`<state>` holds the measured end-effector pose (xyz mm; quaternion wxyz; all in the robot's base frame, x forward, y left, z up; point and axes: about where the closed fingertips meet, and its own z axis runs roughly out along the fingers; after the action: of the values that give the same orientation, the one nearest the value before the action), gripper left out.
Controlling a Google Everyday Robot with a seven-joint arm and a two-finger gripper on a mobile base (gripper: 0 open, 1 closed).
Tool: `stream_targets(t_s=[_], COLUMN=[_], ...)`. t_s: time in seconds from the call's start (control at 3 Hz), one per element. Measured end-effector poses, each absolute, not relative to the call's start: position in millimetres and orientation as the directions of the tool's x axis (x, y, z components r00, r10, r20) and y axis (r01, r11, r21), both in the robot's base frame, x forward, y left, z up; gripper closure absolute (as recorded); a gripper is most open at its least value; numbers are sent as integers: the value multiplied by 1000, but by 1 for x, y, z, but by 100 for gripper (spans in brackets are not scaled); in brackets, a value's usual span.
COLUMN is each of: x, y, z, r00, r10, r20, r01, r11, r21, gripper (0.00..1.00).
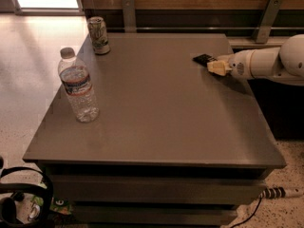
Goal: Move rxbar chocolate near water bottle
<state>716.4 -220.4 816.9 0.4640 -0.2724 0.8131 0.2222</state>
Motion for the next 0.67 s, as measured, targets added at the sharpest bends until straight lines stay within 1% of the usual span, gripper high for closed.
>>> stream_targets(t_s=[0.67], x=[717], y=[-221], z=[821], r00=[-416], r10=[-239], r20=[-877], r01=[-652], r11=[751], r21=[104], gripper=[100])
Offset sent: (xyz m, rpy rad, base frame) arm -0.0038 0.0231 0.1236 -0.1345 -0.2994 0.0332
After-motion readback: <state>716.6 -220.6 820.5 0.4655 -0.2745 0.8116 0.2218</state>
